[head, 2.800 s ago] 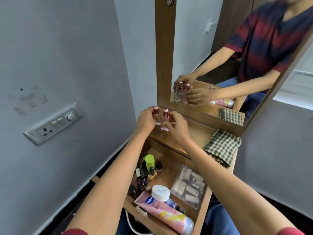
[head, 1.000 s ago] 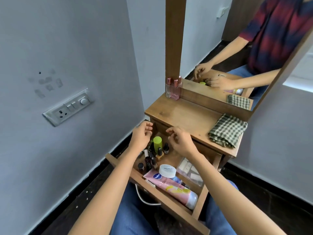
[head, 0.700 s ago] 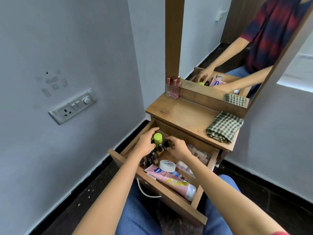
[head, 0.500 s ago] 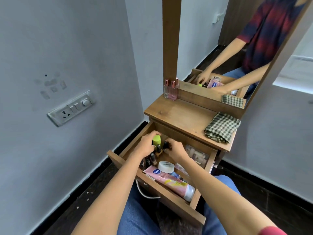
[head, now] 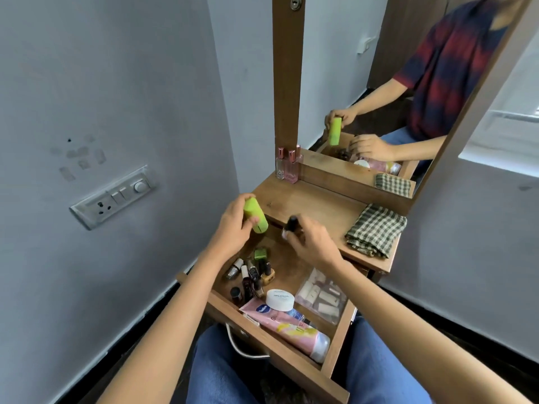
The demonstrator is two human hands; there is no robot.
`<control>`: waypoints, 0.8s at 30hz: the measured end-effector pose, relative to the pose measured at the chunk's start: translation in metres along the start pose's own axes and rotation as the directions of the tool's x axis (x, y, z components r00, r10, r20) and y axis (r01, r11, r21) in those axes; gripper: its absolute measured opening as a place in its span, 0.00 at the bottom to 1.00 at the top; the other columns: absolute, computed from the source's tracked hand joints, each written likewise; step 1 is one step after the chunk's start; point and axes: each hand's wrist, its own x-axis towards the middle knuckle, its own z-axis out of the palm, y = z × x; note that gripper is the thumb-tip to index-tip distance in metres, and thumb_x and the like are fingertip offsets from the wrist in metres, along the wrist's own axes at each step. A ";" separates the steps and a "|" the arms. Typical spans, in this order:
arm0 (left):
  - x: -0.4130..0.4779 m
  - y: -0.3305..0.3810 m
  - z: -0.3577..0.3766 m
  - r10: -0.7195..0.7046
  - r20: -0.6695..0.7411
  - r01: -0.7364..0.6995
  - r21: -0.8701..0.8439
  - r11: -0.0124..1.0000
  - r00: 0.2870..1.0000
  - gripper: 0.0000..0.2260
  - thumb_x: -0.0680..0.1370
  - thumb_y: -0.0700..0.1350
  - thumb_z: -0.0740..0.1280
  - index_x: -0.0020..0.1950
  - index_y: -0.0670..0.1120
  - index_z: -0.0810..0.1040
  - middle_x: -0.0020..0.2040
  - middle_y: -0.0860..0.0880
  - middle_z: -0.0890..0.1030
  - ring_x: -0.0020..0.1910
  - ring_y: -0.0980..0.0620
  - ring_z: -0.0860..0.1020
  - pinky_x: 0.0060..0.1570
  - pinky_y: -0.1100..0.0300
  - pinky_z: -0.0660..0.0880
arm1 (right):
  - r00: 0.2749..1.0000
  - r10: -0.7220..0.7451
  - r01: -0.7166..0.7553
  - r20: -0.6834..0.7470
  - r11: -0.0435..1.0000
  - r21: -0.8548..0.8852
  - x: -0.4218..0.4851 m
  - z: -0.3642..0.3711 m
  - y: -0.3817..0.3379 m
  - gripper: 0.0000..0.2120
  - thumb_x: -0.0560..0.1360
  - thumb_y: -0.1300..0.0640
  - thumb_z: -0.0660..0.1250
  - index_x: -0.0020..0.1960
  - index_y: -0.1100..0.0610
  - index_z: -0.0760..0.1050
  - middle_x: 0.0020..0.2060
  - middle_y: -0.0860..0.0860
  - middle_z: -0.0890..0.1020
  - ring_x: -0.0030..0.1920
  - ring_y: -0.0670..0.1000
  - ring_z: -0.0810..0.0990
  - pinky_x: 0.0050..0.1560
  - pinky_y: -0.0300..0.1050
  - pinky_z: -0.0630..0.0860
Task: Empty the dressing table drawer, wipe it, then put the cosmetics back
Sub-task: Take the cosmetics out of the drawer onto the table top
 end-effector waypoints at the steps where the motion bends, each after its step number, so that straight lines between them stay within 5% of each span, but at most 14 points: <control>1: 0.008 0.005 -0.001 -0.004 -0.015 0.004 -0.013 1.000 1.000 0.20 0.80 0.42 0.63 0.70 0.49 0.64 0.67 0.44 0.70 0.62 0.46 0.72 0.61 0.51 0.71 | 0.999 0.025 -0.024 -0.043 1.000 0.011 0.009 -0.009 -0.001 0.11 0.77 0.53 0.66 0.53 0.58 0.71 0.45 0.53 0.81 0.43 0.53 0.79 0.41 0.50 0.76; 8: 0.066 0.027 0.032 -0.034 -0.015 0.034 0.005 0.999 0.999 0.20 0.80 0.39 0.62 0.71 0.48 0.65 0.63 0.41 0.72 0.59 0.43 0.74 0.58 0.53 0.72 | 0.964 0.255 -0.247 -0.075 0.964 0.101 0.068 -0.017 0.017 0.06 0.76 0.59 0.64 0.52 0.60 0.72 0.46 0.56 0.81 0.45 0.57 0.79 0.42 0.49 0.73; 16: 0.095 0.019 0.061 -0.051 -0.097 0.051 0.005 0.999 0.994 0.22 0.79 0.36 0.62 0.73 0.47 0.64 0.64 0.40 0.71 0.60 0.42 0.75 0.59 0.55 0.70 | 0.959 0.264 -0.253 -0.106 0.962 0.106 0.087 0.010 0.047 0.11 0.75 0.64 0.65 0.58 0.63 0.73 0.51 0.59 0.80 0.51 0.59 0.77 0.46 0.43 0.67; 21: 0.110 0.010 0.073 -0.061 -0.174 0.051 -0.060 0.997 0.983 0.28 0.77 0.32 0.64 0.74 0.47 0.62 0.65 0.41 0.70 0.61 0.44 0.74 0.57 0.62 0.67 | 0.931 0.304 -0.263 -0.200 0.942 0.210 0.098 0.019 0.054 0.14 0.74 0.67 0.66 0.59 0.60 0.74 0.49 0.53 0.73 0.43 0.45 0.73 0.43 0.31 0.63; 24: 0.121 0.003 0.079 -0.108 -0.218 0.086 -0.109 0.990 0.970 0.27 0.76 0.32 0.66 0.73 0.43 0.63 0.67 0.42 0.70 0.65 0.46 0.71 0.61 0.65 0.64 | 0.904 0.345 -0.288 -0.251 0.928 0.238 0.110 0.024 0.060 0.13 0.73 0.67 0.68 0.56 0.59 0.75 0.47 0.52 0.72 0.38 0.43 0.70 0.44 0.34 0.65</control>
